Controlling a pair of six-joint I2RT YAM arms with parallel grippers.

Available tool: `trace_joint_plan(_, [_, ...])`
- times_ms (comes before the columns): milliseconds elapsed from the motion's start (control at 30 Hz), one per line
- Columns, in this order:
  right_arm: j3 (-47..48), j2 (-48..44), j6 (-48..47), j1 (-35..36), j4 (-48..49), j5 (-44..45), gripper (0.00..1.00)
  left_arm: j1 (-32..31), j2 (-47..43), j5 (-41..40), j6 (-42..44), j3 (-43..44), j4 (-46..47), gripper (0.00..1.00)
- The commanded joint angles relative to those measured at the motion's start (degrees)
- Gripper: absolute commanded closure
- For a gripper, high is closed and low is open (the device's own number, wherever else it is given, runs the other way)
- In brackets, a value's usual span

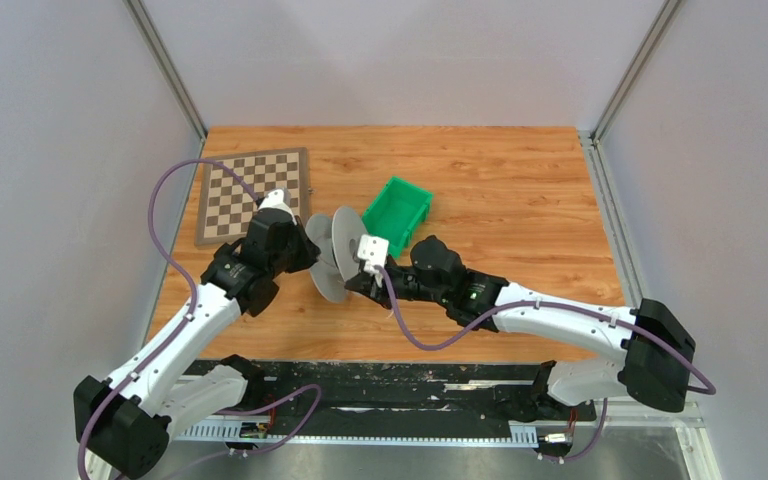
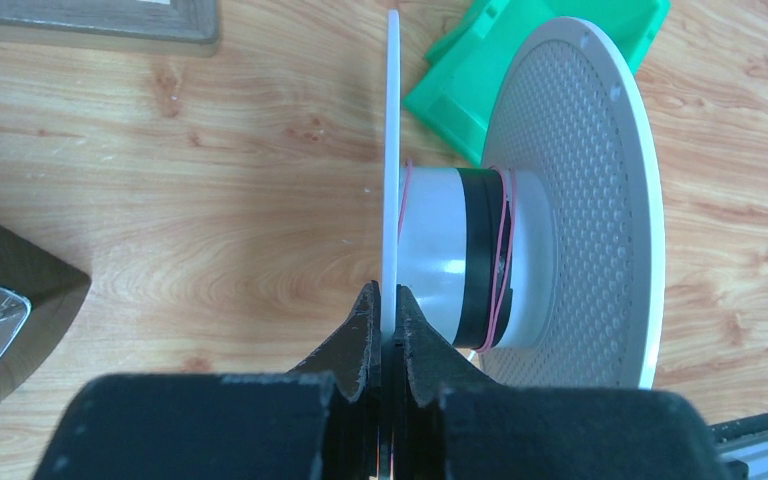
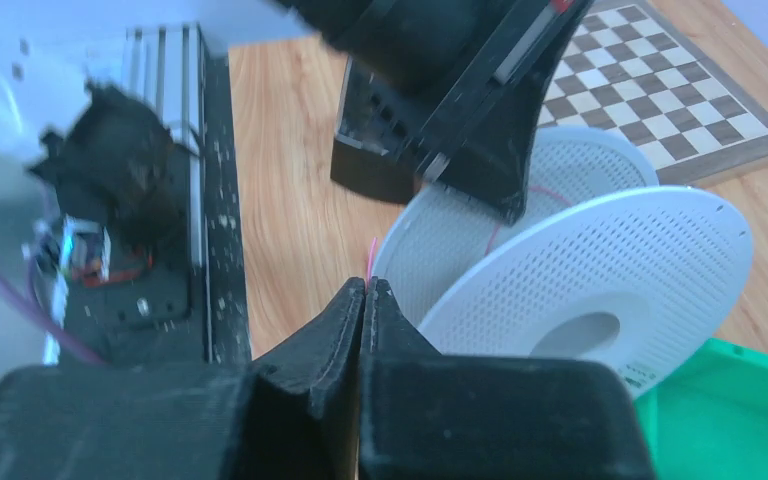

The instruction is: Wrap the cables

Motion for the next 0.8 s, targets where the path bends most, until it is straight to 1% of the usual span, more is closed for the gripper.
trace_joint_plan(0, [5.8,4.1,16.7,0.1,6.1,7.2,1.00,0.3,-2.7,1.3,-0.8,0.4,7.0,1.00])
trace_joint_plan(133, [13.1,8.4,24.9,-0.8,4.0,14.4,1.00,0.4,-4.3,2.7,0.8,-1.8,9.8,1.00])
trace_joint_plan(233, [21.0,12.5,32.9,-1.9,-1.7,19.5,1.00,0.3,-5.8,3.0,1.8,-3.3,11.9,1.00])
trace_joint_plan(367, [28.3,17.3,44.9,-4.9,-9.7,21.4,1.00,0.3,-7.9,2.7,4.0,-5.8,15.6,1.00])
trace_joint_plan(433, [30.7,18.9,48.0,-5.8,-14.4,23.0,1.00,0.2,-8.9,2.0,5.3,-7.1,17.6,1.00])
trace_joint_plan(500, [32.3,20.1,51.0,-6.7,-16.8,24.3,1.00,0.0,-10.0,1.6,7.1,-8.8,20.3,1.00])
trace_joint_plan(633, [35.0,22.2,59.7,-10.6,-22.4,20.6,1.00,-1.2,-12.8,0.2,11.8,-12.6,26.4,1.00])
trace_joint_plan(767, [35.0,22.8,68.2,-14.8,-26.1,16.0,1.00,-2.9,-16.1,-1.0,18.9,-16.7,34.8,1.00])
